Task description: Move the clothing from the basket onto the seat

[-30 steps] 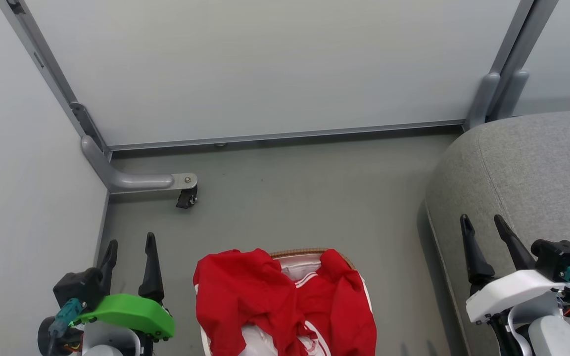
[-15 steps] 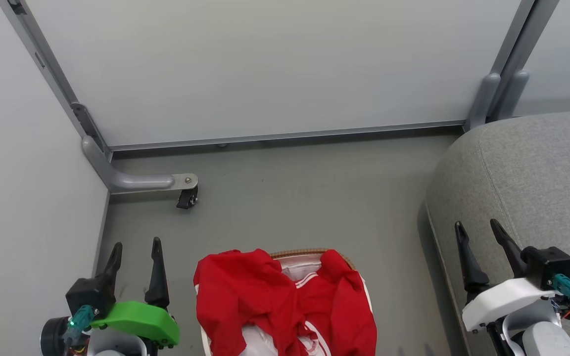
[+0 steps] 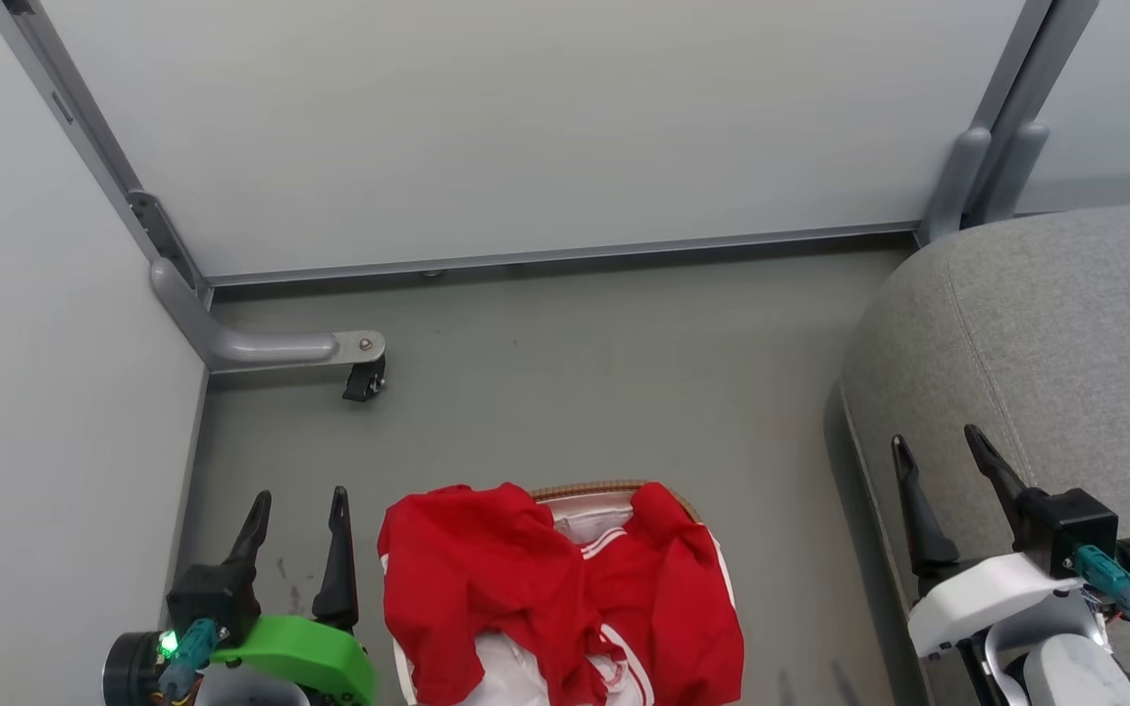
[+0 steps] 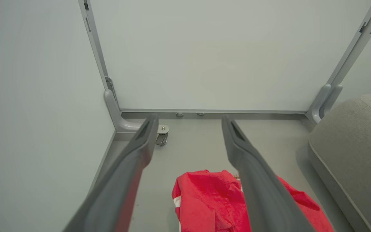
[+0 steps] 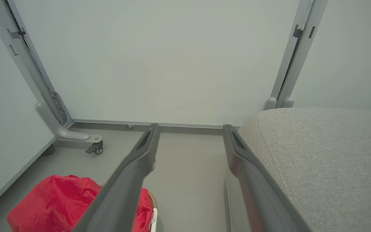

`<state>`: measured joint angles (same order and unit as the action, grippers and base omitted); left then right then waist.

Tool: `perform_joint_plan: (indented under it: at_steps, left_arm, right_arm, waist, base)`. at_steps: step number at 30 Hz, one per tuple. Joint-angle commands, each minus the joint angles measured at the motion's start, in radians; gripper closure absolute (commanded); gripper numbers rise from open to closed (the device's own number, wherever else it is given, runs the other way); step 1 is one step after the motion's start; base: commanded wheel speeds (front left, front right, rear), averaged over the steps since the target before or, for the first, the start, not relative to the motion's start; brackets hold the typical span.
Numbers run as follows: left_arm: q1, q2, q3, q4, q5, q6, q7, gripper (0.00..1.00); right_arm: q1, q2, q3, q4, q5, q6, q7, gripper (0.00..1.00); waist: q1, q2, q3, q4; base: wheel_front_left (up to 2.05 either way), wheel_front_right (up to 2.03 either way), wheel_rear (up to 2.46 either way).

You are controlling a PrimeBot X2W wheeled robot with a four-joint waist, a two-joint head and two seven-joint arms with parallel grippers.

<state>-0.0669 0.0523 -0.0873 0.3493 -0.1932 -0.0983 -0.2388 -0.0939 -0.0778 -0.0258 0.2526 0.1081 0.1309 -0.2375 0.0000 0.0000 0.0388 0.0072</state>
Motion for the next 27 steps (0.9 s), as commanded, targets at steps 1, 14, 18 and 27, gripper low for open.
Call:
perform_joint_plan:
  at_steps: [1,14,18,27]
  left_arm:
    - [-0.015,0.001,-0.003,0.002,0.019,-0.008,-0.008,0.00]
    - [-0.159,0.000,-0.057,0.078,0.080,-0.029,-0.026,0.00]
    - [-0.220,0.000,-0.075,0.108,0.097,-0.031,-0.026,0.00]
    - [-0.346,0.028,-0.140,0.179,0.098,-0.033,-0.026,0.00]
  right_arm:
    - [-0.018,-0.003,0.001,-0.010,-0.024,0.000,-0.009,0.00]
    - [-0.138,0.014,0.035,-0.061,-0.107,0.000,-0.029,0.00]
    - [-0.180,0.020,0.061,-0.078,-0.111,0.000,-0.028,0.00]
    - [-0.271,0.026,0.094,-0.122,-0.092,0.000,-0.028,0.00]
  waist:
    - [0.0000,0.0000,0.029,-0.008]
    - [0.0000,0.0000,0.259,-0.074]
    - [0.0000,0.0000,0.336,-0.103]
    - [0.0000,0.0000,0.489,-0.166]
  base:
    - [0.00,0.00,0.00]
    - [0.00,0.00,0.00]
    - [0.00,0.00,0.00]
    - [0.00,0.00,0.00]
